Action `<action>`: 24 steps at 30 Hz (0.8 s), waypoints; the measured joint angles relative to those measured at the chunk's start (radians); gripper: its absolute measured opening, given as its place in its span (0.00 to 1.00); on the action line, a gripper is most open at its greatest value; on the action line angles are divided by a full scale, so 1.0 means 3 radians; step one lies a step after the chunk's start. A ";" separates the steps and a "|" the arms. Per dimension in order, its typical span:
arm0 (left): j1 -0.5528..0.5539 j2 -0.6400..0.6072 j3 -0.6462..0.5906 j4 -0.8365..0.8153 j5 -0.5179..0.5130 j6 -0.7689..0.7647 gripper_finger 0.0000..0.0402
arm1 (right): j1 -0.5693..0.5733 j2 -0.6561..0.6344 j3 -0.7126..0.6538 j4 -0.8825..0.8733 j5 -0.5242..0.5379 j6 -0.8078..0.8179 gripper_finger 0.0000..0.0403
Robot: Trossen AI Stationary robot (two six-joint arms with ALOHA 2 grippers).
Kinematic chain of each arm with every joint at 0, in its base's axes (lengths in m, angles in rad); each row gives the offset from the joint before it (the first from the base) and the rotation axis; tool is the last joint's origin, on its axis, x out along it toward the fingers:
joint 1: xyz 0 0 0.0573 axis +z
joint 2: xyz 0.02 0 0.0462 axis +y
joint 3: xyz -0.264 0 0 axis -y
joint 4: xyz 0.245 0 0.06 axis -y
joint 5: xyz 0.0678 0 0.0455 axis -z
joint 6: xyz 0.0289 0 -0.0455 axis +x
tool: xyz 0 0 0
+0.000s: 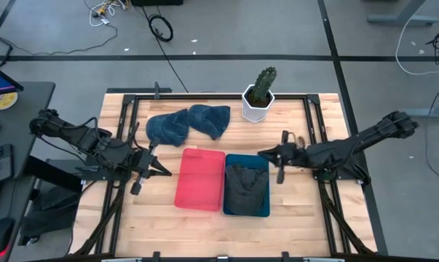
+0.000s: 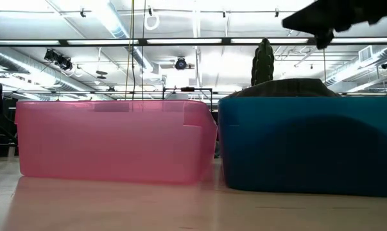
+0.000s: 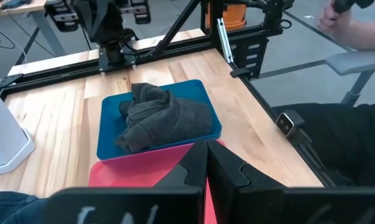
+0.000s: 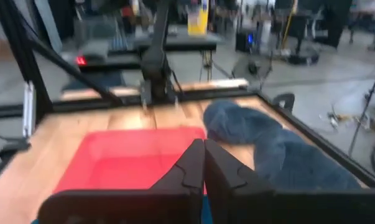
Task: Pick & Place hat
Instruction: Put the left blue cap into the red bin
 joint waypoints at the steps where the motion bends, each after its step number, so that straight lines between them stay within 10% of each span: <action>1: 0.0000 0.0000 0.0000 0.0003 0.0000 0.0009 0.03 | -0.0040 -0.0111 -0.0116 0.0120 -0.0105 -0.0026 0.03; 24: 0.0003 0.0132 0.0000 0.0014 -0.0153 0.0070 0.03 | -0.0228 -0.1907 -0.1378 0.0826 -0.0518 -0.0304 0.03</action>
